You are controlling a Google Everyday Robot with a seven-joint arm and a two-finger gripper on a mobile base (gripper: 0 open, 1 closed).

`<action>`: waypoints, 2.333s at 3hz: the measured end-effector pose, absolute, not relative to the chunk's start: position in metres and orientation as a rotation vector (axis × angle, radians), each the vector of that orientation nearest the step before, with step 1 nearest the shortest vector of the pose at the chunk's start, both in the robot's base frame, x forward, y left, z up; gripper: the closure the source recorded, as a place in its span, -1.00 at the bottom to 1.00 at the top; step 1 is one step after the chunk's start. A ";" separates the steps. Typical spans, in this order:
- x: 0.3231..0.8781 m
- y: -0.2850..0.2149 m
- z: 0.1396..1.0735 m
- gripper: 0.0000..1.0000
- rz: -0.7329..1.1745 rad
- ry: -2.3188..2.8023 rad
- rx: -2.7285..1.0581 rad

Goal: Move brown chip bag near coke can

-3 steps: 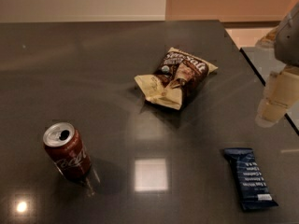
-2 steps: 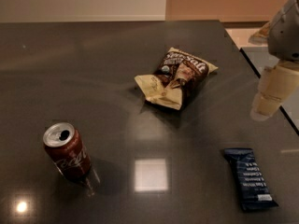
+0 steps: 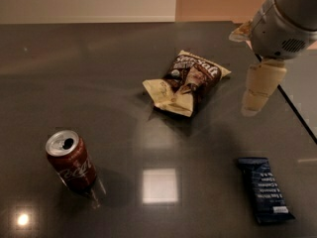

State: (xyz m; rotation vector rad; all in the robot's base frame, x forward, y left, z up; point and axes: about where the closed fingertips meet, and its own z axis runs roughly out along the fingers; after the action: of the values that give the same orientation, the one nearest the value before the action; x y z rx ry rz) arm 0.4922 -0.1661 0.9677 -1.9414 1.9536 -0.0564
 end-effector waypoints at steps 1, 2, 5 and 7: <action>0.519 -0.138 0.948 -1.00 0.008 1.816 -2.039; 0.538 -0.123 0.936 -1.00 0.032 1.743 -2.074; 0.605 -0.097 0.883 -1.00 0.063 1.634 -2.166; 0.624 -0.101 0.865 -0.63 0.054 1.658 -2.176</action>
Offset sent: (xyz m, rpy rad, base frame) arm 0.0730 0.0623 -0.0495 0.0780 -0.0199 0.2617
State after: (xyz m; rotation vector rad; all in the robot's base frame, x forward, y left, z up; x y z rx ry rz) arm 0.6236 -0.1007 0.8650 -2.1755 1.6579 0.0541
